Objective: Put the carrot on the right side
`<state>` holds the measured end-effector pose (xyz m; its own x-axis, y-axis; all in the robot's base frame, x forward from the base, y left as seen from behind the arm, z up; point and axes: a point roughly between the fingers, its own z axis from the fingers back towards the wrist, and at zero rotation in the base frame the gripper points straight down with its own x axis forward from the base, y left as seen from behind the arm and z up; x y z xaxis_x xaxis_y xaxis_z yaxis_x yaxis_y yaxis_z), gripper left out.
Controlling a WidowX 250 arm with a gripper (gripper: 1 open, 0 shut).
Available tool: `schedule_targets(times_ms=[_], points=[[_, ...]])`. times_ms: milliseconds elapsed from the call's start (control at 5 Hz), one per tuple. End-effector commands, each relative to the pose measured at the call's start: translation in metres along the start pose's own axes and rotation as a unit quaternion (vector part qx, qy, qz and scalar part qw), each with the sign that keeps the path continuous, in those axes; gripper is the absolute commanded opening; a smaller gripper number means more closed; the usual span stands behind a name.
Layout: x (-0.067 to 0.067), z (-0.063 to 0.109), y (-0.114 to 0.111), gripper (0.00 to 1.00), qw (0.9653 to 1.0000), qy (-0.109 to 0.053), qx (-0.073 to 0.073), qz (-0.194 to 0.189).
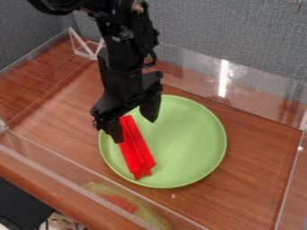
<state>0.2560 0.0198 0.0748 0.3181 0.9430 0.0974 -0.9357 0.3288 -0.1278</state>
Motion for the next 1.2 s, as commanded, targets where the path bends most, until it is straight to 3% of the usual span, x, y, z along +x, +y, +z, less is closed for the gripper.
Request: schedule_targets(times_ms=[0,400,600,800,1000], points=[[0.011,0.007,-0.001,1.0,0.9997,-0.022,-0.007,0.009],[0.011,-0.017,-0.006,1.0,0.9991,-0.04,0.016,0.004],[0.004,-0.026,-0.005,0.0,0.9975,-0.05,0.029,0.039],[-0.002,-0.01,-0.012,0.0,0.9955,-0.041,0.033,0.079],[-0.011,0.008,-0.026,0.0,0.9971,-0.017,0.033,0.067]])
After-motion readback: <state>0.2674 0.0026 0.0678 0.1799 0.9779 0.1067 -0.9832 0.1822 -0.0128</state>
